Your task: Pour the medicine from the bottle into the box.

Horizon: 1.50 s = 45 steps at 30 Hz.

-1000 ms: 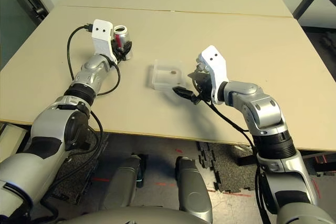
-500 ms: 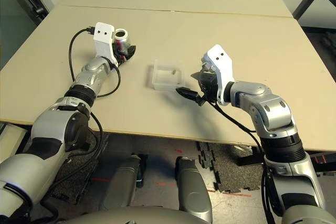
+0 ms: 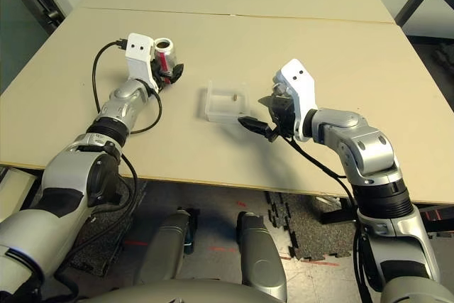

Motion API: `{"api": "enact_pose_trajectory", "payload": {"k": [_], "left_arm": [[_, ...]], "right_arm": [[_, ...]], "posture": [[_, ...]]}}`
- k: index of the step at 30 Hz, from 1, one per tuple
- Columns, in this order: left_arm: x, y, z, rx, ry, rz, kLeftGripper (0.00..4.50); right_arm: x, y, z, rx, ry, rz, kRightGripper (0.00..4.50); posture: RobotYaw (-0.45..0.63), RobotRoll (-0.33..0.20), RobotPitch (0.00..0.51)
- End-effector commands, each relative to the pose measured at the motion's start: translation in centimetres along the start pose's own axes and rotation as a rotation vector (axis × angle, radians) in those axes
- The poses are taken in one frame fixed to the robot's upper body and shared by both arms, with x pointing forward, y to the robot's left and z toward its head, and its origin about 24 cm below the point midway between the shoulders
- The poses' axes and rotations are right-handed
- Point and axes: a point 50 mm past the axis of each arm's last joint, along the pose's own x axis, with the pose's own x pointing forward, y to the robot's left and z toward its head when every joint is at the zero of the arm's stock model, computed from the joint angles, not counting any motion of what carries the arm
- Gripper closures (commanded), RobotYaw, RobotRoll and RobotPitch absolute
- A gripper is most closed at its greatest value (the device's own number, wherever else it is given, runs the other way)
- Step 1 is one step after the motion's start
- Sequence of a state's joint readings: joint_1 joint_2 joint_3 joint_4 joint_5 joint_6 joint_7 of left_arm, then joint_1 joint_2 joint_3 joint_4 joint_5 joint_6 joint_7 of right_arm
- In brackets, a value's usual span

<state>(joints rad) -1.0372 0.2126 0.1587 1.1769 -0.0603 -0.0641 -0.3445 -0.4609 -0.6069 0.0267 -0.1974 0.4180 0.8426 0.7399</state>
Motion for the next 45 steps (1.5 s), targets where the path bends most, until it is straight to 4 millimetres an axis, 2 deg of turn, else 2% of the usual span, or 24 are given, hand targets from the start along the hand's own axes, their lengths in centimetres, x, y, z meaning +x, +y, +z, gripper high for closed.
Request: {"api": "enact_pose_trajectory", "payload": {"k": [1, 13, 18, 23, 28, 31, 36, 39, 43, 45], "left_arm": [[-0.4, 0.2, -0.8, -0.008, 0.011, -0.024, 0.03], [-2.9, 0.9, -2.5, -0.041, 0.025, -0.048, 0.03], [-4.1, 1.0, -2.4, -0.065, 0.021, -0.043, 0.03], [-6.8, 0.9, -1.4, -0.089, 0.002, -0.09, 0.03], [-9.5, 3.3, -0.1, -0.096, -0.031, -0.033, 0.03], [-10.2, 5.3, 0.2, -0.103, -0.059, 0.029, 0.03], [-10.4, 8.1, 1.4, -0.14, -0.144, 0.121, 0.03], [-10.3, 9.5, 2.1, -0.123, -0.183, 0.154, 0.03], [-10.0, 11.9, 2.7, -0.1, -0.199, 0.21, 0.03], [-9.7, 12.5, 2.8, -0.094, -0.199, 0.217, 0.03]], "right_arm": [[-0.4, -0.2, 0.4, -0.003, -0.015, 0.0, 0.0], [-1.0, -0.3, 0.5, -0.008, -0.016, -0.007, 0.0], [-1.4, -0.4, 0.8, -0.003, -0.028, -0.015, 0.0], [-2.9, -0.9, 2.4, 0.089, -0.16, -0.076, 0.0], [-4.6, -4.3, 3.6, 0.196, -0.472, -0.411, 0.0], [-5.4, -6.7, 2.2, 0.238, -0.478, -0.659, 0.0], [-7.3, -10.0, -1.0, 0.248, -0.36, -0.993, 0.0], [-8.1, -11.1, -2.0, 0.241, -0.329, -1.074, 0.0], [-7.7, -11.5, -2.3, 0.238, -0.293, -1.068, 0.0], [-8.1, -11.6, -2.5, 0.239, -0.28, -1.092, 0.0]], "posture": [[0.1, 0.0, 0.161], [0.1, 0.0, 0.166], [0.11, 0.0, 0.169], [0.12, 0.0, 0.176], [0.12, 0.0, 0.194], [0.13, 0.0, 0.203], [0.13, 0.0, 0.215], [0.14, 0.0, 0.223], [0.13, 0.0, 0.239], [0.13, 0.0, 0.243]]}}
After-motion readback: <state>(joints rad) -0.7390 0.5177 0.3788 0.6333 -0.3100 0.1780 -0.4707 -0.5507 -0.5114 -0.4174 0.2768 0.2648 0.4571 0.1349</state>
